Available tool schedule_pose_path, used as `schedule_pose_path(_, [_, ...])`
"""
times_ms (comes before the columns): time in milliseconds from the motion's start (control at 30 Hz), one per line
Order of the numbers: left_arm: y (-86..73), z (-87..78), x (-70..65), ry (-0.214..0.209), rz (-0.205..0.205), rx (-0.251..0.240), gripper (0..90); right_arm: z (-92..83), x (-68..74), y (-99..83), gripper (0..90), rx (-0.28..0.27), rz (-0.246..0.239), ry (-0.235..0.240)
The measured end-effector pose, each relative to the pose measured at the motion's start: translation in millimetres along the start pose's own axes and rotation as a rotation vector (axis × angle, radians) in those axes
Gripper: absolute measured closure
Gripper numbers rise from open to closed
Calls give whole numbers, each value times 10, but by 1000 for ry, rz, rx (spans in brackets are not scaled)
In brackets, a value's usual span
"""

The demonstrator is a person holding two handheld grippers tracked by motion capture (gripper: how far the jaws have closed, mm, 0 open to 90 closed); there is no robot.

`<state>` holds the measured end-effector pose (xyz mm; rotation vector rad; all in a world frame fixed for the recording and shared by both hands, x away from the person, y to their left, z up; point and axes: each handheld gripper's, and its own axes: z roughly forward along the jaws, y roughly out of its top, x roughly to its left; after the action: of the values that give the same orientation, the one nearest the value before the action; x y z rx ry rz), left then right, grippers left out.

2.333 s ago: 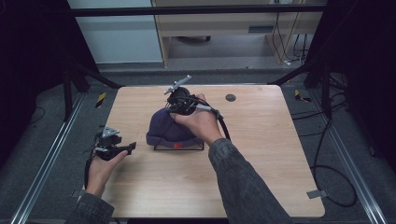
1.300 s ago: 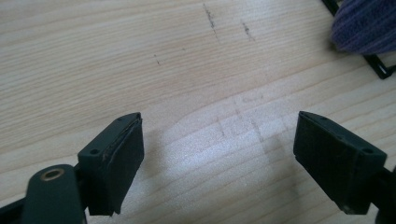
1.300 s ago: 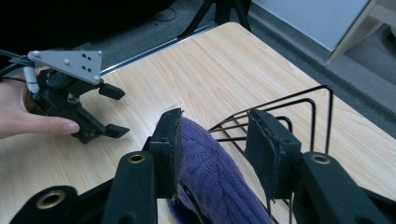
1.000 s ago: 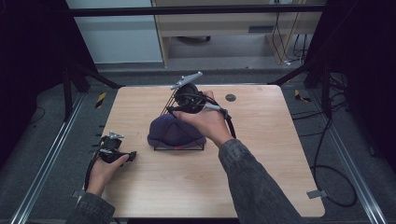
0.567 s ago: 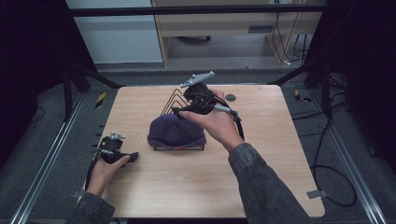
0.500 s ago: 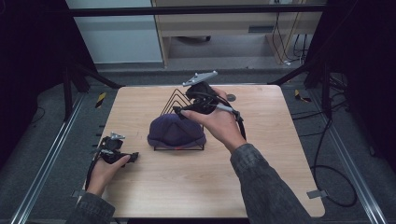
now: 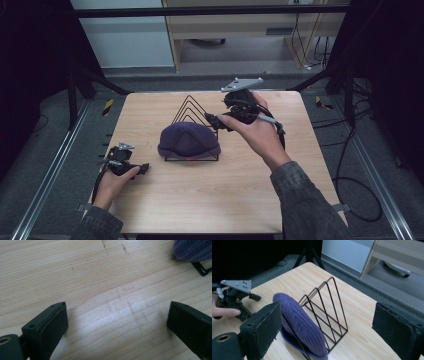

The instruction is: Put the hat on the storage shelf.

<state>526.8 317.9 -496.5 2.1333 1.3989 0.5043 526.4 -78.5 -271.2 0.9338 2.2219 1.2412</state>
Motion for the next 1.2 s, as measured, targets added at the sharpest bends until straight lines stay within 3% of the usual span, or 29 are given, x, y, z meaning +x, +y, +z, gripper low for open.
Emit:
schedule_pose_path(633, [-7, 15, -15, -4, 5, -4, 0, -418, -468, -675, 68, 33, 93, -82])
schedule_pose_path(900, [-7, 17, -18, -5, 6, -6, 0, -399, -607, -1088, 73, 63, 141, -116])
schedule_pose_path(1200, [-18, 18, -17, -8, 12, -16, 0, -262, -736, -1588, 110, 114, 195, -151])
